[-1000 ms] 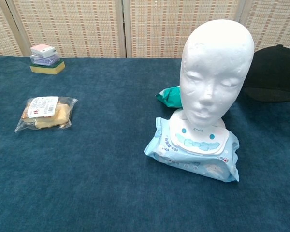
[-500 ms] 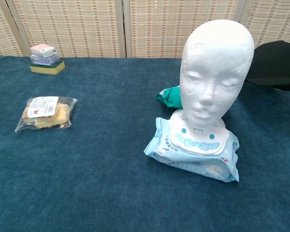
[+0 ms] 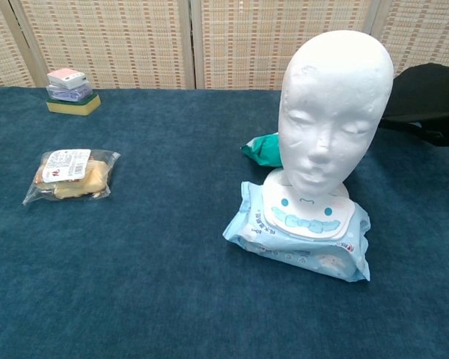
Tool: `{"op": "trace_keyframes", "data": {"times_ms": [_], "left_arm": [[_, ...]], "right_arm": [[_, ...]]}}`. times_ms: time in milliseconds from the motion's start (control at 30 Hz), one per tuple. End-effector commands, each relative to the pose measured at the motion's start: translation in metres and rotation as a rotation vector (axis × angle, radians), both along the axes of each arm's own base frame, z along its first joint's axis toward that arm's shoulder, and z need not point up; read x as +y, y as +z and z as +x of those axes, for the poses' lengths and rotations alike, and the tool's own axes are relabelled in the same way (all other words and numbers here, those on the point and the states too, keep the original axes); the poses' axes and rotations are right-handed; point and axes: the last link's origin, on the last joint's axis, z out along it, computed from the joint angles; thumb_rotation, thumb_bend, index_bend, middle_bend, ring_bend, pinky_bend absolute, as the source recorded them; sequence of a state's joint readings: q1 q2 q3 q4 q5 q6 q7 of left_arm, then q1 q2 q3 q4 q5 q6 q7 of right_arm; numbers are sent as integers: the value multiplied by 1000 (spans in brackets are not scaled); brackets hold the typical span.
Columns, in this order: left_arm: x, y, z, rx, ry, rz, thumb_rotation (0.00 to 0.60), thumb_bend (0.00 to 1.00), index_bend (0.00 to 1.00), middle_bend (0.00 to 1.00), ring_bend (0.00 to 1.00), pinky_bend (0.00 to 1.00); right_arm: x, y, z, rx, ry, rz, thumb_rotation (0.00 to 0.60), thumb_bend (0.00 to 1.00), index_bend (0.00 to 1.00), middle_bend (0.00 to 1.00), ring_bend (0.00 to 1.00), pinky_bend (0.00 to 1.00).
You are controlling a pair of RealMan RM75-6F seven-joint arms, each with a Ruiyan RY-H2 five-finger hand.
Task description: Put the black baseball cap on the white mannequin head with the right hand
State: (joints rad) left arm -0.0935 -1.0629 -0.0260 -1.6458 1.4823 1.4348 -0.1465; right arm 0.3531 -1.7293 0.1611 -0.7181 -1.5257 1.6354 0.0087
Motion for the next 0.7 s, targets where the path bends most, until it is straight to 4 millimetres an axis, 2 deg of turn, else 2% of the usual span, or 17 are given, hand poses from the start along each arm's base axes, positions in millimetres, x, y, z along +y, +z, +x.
{"op": "trace_keyframes", "data": {"times_ms": [33, 333, 700], "left_arm": [[-1, 0, 1, 0, 0, -1, 600, 222, 381, 408, 300, 506], [1, -2, -2, -1, 3, -6, 600, 222, 381, 408, 300, 505], [1, -2, -1, -1, 0, -2, 600, 223, 381, 408, 300, 506]], "right_arm": [[-1, 4, 1, -3, 10, -14, 600, 437, 618, 424, 305, 441], [-2, 17, 6, 5, 40, -60, 600, 437, 718, 440, 305, 441], [-3, 49, 24, 40, 90, -159, 600, 437, 768, 440, 305, 441]]}}
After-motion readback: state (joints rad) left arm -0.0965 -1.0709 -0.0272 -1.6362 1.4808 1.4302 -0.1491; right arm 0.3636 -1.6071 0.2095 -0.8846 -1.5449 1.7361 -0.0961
